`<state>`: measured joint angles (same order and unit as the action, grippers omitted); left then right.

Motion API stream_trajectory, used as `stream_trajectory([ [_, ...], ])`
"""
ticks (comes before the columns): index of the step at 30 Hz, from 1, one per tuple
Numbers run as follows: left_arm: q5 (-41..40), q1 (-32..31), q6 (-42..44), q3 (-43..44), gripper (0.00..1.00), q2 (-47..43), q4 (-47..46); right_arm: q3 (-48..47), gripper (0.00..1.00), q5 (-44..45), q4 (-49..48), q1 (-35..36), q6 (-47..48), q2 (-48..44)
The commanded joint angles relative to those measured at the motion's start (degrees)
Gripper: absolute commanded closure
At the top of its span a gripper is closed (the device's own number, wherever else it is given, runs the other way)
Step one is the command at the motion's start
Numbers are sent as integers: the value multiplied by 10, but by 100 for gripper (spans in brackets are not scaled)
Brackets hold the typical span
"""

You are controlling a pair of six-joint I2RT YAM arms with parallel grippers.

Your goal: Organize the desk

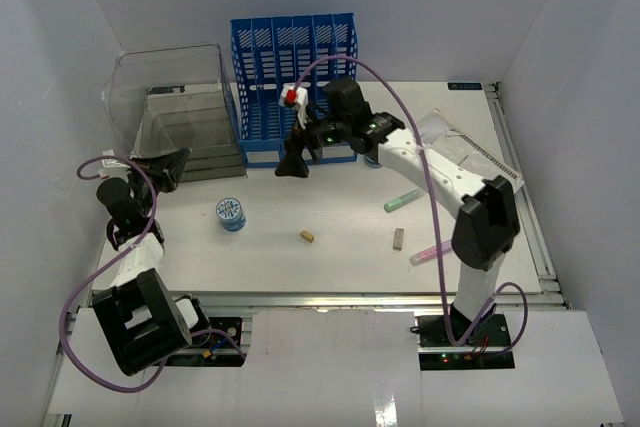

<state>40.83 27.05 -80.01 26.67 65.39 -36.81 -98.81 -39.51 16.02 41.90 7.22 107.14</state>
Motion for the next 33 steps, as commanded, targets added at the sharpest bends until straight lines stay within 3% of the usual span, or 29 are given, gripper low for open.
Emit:
stream_trajectory([
  [1,31,-2,-29,-12,100,-22,-47,-114,10,-34,-74,-2,-109,78],
  [5,34,-2,-33,-5,100,-22,-40,-152,9,-56,-155,-3,-166,130],
  [10,28,-2,-31,2,100,-22,-30,-131,4,-78,-328,-2,-314,164],
  [13,26,-2,-31,1,100,-22,-30,-154,0,-88,-373,-3,-398,191],
  [17,25,-2,-25,0,100,-23,-22,-164,5,-87,-433,0,-462,214],
  [33,42,-2,4,17,100,-30,25,-211,14,-22,-440,45,-434,247],
])
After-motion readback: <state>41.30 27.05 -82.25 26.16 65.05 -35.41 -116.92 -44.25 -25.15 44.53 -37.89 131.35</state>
